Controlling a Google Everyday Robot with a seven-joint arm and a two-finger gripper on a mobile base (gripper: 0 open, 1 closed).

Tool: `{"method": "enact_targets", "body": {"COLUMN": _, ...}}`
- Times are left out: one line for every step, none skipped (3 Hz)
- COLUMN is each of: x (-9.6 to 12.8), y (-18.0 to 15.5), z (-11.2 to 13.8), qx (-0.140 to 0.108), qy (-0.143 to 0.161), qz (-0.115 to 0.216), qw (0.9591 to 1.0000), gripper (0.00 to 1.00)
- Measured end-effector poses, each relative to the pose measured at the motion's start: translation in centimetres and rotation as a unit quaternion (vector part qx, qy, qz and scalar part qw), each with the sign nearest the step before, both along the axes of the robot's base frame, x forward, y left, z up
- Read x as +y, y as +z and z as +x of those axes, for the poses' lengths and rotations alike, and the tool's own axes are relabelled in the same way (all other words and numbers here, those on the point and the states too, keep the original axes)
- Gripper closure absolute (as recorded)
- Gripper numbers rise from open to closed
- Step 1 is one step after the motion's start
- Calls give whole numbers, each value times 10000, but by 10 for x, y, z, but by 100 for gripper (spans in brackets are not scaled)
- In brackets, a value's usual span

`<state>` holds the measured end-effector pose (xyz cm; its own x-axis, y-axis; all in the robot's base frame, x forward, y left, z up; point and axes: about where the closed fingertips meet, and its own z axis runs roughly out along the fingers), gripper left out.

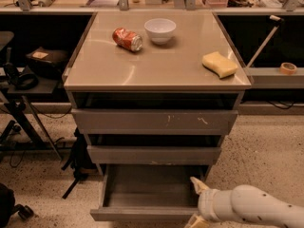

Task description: Close bottom drawer

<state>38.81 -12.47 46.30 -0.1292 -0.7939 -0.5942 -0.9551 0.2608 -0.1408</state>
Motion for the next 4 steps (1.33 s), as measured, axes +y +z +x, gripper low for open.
{"method": "enact_targets", "body": {"x": -64, "y": -31, "z": 16, "qx": -287, "qy": -456, "qz": 377, "qw": 9978, "gripper": 0}}
{"method": "enact_targets", "body": {"x": -82, "y": -51, "z": 24, "qx": -457, "qy": -568, "qz": 514, "qw": 9960, "gripper": 0}}
{"method": "enact_targets", "body": {"x": -78, "y": -57, "z": 17, "qx": -530, "qy": -562, "qz": 469, "qw": 9959, "gripper": 0}}
{"method": "enact_targets", "body": {"x": -96, "y": -97, "z": 6, "qx": -817, "qy": -747, "qz": 384, "qw": 9931, "gripper": 0}}
